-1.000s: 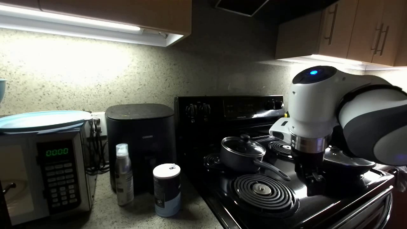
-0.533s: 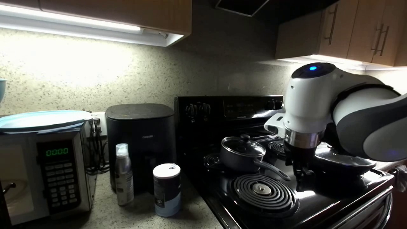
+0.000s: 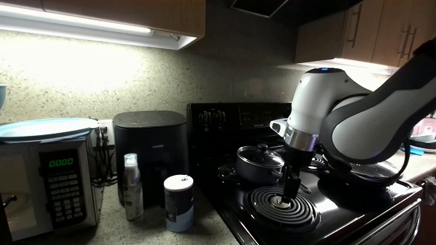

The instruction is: Move the black pot forwards.

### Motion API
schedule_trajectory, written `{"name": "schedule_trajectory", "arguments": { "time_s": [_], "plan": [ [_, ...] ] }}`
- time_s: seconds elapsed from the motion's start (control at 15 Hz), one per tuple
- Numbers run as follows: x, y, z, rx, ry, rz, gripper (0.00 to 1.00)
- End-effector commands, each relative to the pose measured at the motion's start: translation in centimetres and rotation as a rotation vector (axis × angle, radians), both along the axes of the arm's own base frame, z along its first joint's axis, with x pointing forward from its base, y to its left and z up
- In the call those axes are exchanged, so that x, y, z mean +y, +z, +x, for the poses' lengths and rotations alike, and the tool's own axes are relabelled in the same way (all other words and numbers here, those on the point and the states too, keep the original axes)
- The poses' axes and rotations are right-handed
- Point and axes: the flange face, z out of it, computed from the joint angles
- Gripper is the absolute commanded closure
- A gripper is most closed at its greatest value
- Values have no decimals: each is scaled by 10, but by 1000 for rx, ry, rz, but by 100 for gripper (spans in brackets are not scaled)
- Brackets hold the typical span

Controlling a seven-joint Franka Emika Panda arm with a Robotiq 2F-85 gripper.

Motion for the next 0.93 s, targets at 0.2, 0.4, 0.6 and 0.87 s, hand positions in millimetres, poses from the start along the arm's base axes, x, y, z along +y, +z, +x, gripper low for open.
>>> {"name": "schedule_trajectory", "arguments": {
  "time_s": [0.2, 0.4, 0.6, 0.87],
  "plan": [
    [-3, 9, -3, -2, -237, 162, 0],
    [-10, 18, -6, -33, -363, 258, 0],
    [-20, 29, -7, -100, -486, 326, 0],
    [-19, 28, 2, -112, -490, 325, 0]
  ]
}}
